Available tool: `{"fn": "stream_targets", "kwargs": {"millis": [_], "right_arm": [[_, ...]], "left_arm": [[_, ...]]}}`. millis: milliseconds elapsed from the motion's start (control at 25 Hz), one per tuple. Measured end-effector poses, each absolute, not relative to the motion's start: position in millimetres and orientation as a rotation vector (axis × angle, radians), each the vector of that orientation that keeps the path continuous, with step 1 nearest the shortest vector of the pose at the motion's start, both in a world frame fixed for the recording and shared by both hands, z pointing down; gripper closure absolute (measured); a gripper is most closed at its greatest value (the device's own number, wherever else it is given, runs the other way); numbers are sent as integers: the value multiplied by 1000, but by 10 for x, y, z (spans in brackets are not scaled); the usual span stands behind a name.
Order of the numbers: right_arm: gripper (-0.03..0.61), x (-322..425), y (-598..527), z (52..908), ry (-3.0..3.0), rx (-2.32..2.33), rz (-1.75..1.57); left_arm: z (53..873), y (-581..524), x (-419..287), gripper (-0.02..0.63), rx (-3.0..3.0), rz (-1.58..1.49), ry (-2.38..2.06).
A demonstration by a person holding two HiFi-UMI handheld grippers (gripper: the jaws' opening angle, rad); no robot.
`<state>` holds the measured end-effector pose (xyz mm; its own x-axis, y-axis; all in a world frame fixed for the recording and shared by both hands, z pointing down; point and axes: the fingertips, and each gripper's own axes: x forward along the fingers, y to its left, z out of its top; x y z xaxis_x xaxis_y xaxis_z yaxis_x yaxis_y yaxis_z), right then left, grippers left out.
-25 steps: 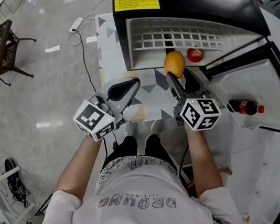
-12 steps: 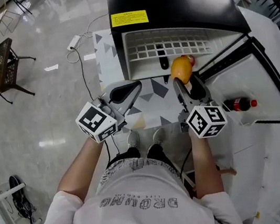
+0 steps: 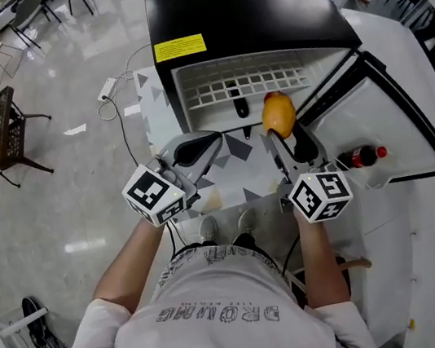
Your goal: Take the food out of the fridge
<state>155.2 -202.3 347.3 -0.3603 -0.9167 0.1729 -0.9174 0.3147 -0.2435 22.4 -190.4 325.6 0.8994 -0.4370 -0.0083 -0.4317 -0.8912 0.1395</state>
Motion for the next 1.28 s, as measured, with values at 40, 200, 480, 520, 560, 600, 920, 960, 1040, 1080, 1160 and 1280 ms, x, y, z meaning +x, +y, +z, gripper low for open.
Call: {"fn": "stream_targets", "kwargs": {"millis": [40,200,480,520,560,600,920,960,1040,1080,1160,1280], "right_arm": [[324,1569,-2008,3442,-2548,1781,470],[324,1635,-1971,3329,-2562,1803,454],[324,1699,-1942,3248,-2570,1811,442],[324,1705,-1942,3238,-2572,1811,441],[324,1709,-1941,3228,-2573,1810,439],[324,1713,-1940,3218,-2575,1809,437],[324,1711,-1935,3258,-2586,1765,443],[324,1710,-1930,3265,-2588,1759,446],[324,1705,-1922,3288,-2589,1746,453],[324,1701,-1919,3302,-2589,1738,455],[324,1700,-1910,3321,-2589,1723,456],[324,1728,-1907,3330,-2590,1710,456]], "left_arm": [[3244,-1902,248,606,2934,-58,-666],[3197,-1913,332,606,2948,-56,-647],[3132,-1959,438,606,2964,-64,-637],[3128,-1966,450,606,2963,-67,-638],[3126,-1970,461,606,2962,-69,-638],[3124,-1973,471,606,2961,-69,-639],[3119,-2008,556,606,2959,-72,-649],[3122,-2007,565,606,2959,-69,-650],[3126,-2005,581,606,2959,-66,-654],[3128,-2004,589,606,2959,-64,-656],[3136,-2000,606,606,2958,-60,-659],[3152,-1994,637,606,2954,-55,-663]]}}
